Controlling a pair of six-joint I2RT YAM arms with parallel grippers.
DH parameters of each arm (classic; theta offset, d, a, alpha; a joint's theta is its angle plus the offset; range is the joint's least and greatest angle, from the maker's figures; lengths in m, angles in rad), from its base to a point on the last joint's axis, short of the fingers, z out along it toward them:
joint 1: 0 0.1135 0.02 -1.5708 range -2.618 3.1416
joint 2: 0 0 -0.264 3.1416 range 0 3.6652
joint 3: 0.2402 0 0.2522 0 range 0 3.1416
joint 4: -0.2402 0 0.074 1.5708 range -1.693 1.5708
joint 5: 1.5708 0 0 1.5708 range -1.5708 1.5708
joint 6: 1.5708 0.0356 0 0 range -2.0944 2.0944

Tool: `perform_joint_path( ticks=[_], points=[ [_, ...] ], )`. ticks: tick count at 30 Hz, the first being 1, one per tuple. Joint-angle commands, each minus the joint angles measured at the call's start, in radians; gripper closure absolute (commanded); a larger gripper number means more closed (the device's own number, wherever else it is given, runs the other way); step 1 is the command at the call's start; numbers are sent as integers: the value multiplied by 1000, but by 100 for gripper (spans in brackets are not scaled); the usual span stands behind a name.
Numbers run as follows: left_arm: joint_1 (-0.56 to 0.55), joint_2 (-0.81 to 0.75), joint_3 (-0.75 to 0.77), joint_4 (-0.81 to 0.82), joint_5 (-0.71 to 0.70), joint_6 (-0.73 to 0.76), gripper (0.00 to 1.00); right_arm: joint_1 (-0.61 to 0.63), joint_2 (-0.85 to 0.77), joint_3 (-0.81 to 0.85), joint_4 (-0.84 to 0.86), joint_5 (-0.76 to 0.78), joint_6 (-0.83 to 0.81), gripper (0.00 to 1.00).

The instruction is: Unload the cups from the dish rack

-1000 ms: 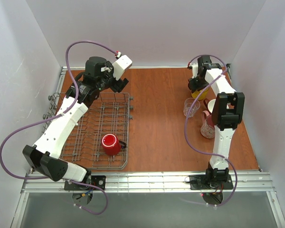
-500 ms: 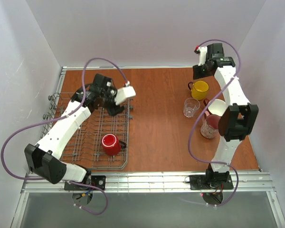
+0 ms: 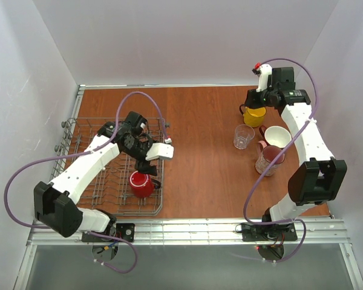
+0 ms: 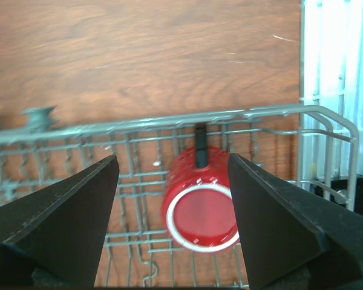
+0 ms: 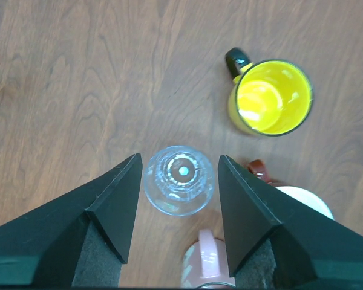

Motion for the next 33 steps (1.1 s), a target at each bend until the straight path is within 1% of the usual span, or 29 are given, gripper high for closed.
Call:
perform_joint_path(
  ticks=[1, 3, 7, 12, 18, 23, 28, 31, 32, 33],
  points=[
    [-58, -10, -71, -27, -5, 57, 31, 1, -68, -52, 85, -41, 30, 52],
    [-90, -20, -105, 22, -50, 28, 31, 2, -86, -81, 95, -56, 33, 52],
    [-118, -24, -151, 88, -131, -30, 31, 1, -104, -112, 102, -47, 32, 52],
    [-132, -24, -241, 165, -208, -4, 32, 2, -114, -130, 114, -79, 33, 52],
    [-135, 19, -277, 251, -268, -29, 36, 2, -123, -147, 126, -81, 34, 51],
    [-135, 25, -309, 283, -292, -33, 44, 2, -131, -164, 138, -76, 32, 51],
    [-139, 25, -341, 285, -292, -41, 48, 2, -127, -165, 143, -76, 33, 52],
    [-138, 25, -353, 288, -297, -53, 58, 2, -126, -164, 145, -79, 33, 51],
    [-138, 26, -349, 288, -297, -56, 65, 2, -124, -164, 145, -77, 33, 51],
    [-139, 26, -347, 282, -297, -61, 68, 1, -124, -164, 146, -76, 33, 51]
  ],
)
